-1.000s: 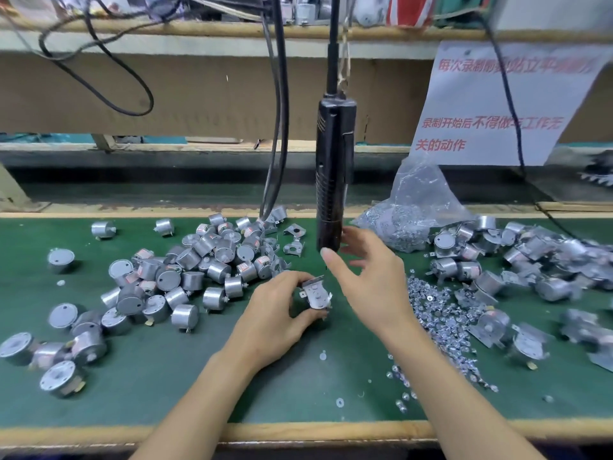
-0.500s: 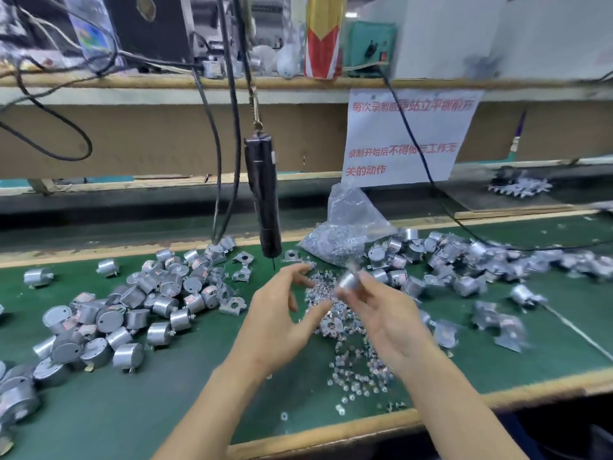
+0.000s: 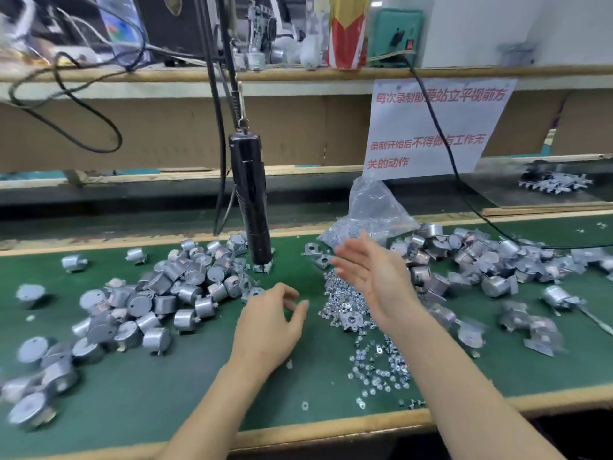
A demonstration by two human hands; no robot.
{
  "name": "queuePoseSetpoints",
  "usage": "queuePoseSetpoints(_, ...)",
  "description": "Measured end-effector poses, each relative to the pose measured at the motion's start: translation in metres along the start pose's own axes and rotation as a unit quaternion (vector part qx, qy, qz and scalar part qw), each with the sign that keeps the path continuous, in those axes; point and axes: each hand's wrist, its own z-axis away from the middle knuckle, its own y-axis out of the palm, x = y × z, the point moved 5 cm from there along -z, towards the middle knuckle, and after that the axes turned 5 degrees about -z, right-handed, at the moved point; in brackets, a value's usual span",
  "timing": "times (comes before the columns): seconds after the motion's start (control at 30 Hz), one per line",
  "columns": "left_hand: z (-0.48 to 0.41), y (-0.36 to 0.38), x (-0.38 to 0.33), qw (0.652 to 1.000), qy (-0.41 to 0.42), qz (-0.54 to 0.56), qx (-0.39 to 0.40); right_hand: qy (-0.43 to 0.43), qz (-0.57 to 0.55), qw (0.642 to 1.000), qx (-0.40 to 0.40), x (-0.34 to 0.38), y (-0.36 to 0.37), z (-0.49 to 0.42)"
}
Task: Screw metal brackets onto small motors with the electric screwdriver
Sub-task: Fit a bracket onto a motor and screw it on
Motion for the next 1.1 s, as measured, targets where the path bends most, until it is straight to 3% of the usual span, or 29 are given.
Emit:
queuePoseSetpoints(0.13, 0.008, -0.021, 0.036, 0.994, -0.064, -0.069, -0.049, -0.075, 0.19, 0.972, 0.113, -0.008, 0.069, 0.0)
queuePoseSetpoints(0.2, 0.01, -0.03, 0.049, 0.987, -0.074, -0.123, -0.067, -0.109, 0.206, 0.957, 0.174, -0.008, 0.098, -0.002)
queuePoseSetpoints(0.3, 0.008, -0.04, 0.058, 0.975, -0.026, -0.194, -0.107, -0.168, 0.201, 0.932, 0.25, 0.0, 0.136, -0.006)
queuePoseSetpoints(0.43, -0.01, -0.046, 0.067, 0.95, -0.009, -0.291, -0.117, -0.255, 0.185, 0.915, 0.25, 0.014, 0.16, -0.019)
queuePoseSetpoints(0.57, -0.024, -0.04, 0.074, 0.944, -0.06, -0.319, -0.053, -0.258, 0.149, 0.924, 0.24, 0.008, 0.156, -0.032)
queuePoseSetpoints(0.73, -0.032, -0.032, 0.074, 0.943, -0.046, -0.323, -0.069, -0.276, 0.108, 0.935, 0.194, 0.01, 0.13, -0.053)
queuePoseSetpoints(0.97, -0.036, -0.044, 0.062, 0.959, -0.022, -0.204, -0.197, -0.256, 0.089, 0.942, 0.198, 0.011, 0.105, -0.061)
queuePoseSetpoints(1.1, -0.042, -0.042, 0.046, 0.972, 0.027, -0.117, -0.203, -0.236, 0.053, 0.948, 0.209, 0.015, 0.099, -0.067)
